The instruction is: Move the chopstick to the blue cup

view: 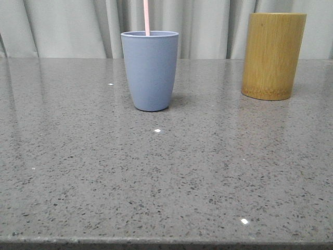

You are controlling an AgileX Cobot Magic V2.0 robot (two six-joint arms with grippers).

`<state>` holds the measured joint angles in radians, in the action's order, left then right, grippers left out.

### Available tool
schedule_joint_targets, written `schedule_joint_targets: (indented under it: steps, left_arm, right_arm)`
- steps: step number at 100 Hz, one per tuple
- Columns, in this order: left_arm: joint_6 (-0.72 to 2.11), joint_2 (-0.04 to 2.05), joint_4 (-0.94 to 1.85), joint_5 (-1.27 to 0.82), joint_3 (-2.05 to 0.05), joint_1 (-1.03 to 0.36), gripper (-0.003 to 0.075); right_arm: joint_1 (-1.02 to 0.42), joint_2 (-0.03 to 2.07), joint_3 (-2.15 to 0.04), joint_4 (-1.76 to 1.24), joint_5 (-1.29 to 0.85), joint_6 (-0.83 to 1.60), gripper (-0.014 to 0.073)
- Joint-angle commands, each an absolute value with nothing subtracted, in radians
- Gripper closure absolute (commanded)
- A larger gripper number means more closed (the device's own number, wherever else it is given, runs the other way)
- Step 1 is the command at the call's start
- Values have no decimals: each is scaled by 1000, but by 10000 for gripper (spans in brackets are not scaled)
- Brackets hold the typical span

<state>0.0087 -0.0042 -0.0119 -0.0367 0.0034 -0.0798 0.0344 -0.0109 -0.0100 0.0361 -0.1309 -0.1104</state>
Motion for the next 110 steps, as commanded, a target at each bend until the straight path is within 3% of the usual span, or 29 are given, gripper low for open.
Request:
schedule_joint_targets:
  steps: [1, 110]
  left_arm:
    - [0, -38, -8, 47, 10, -89, 739]
    - [0, -38, -8, 47, 10, -89, 739]
  right_arm:
    - [38, -31, -16, 70, -23, -101, 662]
    - [37, -31, 28, 72, 51, -101, 662]
